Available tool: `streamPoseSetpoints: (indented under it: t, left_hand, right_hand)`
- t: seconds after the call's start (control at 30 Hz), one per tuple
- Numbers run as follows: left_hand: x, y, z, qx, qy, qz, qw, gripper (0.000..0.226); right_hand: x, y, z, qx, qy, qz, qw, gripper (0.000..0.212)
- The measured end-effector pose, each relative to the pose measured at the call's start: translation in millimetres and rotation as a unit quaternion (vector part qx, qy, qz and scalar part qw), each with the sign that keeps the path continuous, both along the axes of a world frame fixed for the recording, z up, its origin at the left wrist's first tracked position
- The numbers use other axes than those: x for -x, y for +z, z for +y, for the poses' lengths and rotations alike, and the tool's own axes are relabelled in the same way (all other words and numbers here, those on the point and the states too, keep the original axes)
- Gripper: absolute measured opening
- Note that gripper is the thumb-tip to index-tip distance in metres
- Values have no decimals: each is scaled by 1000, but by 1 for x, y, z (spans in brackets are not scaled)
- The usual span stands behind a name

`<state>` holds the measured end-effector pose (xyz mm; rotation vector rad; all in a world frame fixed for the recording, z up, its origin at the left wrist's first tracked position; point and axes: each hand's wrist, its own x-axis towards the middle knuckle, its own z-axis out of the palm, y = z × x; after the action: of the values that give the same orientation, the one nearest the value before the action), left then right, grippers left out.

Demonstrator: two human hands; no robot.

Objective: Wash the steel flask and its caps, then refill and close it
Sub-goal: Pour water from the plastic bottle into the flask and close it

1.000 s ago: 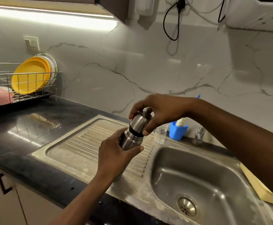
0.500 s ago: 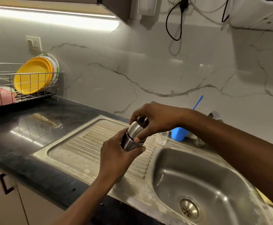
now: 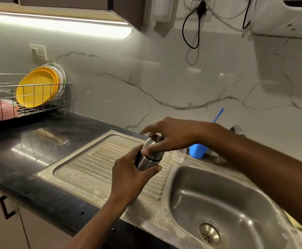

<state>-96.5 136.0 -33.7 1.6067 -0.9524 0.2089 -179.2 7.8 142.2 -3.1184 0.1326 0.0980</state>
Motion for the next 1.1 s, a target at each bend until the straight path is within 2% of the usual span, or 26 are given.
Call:
streamPoseSetpoints:
  t: [0.07, 0.13, 0.27, 0.4, 0.53, 0.63, 0.7, 0.9, 1.0, 1.1]
  left_hand:
    - [-1, 0, 0, 5, 2, 2, 1000, 60]
    - [-2, 0, 0, 10, 3, 3, 1000, 65]
    - [-1, -1, 1, 12, -3, 2, 1000, 62]
    - [1, -2, -2, 1, -2, -2, 1000, 68]
    - [-5, -1, 1, 5, -14, 9, 1000, 62]
    - [-7, -2, 3, 6, -23, 14, 1000, 65]
    - [-4, -3, 2, 8, -23, 17, 1000, 63]
    - [-1, -3, 0, -2, 9, 20, 1000, 59]
    - [1, 0, 0, -10, -10, 13, 1000, 63]
    - [0, 2, 2, 5, -26, 9, 1000, 61]
  right_hand:
    - [4, 11, -8, -54, 63, 32, 996, 60]
    - [1, 8, -13, -54, 77, 24, 995, 55]
    - [-4, -4, -9, -73, 3, -34, 997, 43]
    - [-10, -16, 1, 13, -36, -71, 997, 48]
    - [-2, -14, -7, 62, 65, -39, 995, 56]
    - [0, -21, -12, 29, 118, -34, 992, 47]
    - [-2, -27, -10, 14, 90, -71, 993, 41]
    - [-13, -36, 4, 66, -38, -111, 991, 59]
    - [-6, -21, 2, 54, -48, -52, 996, 63]
    - [5, 0, -5, 27, 49, 19, 998, 56]
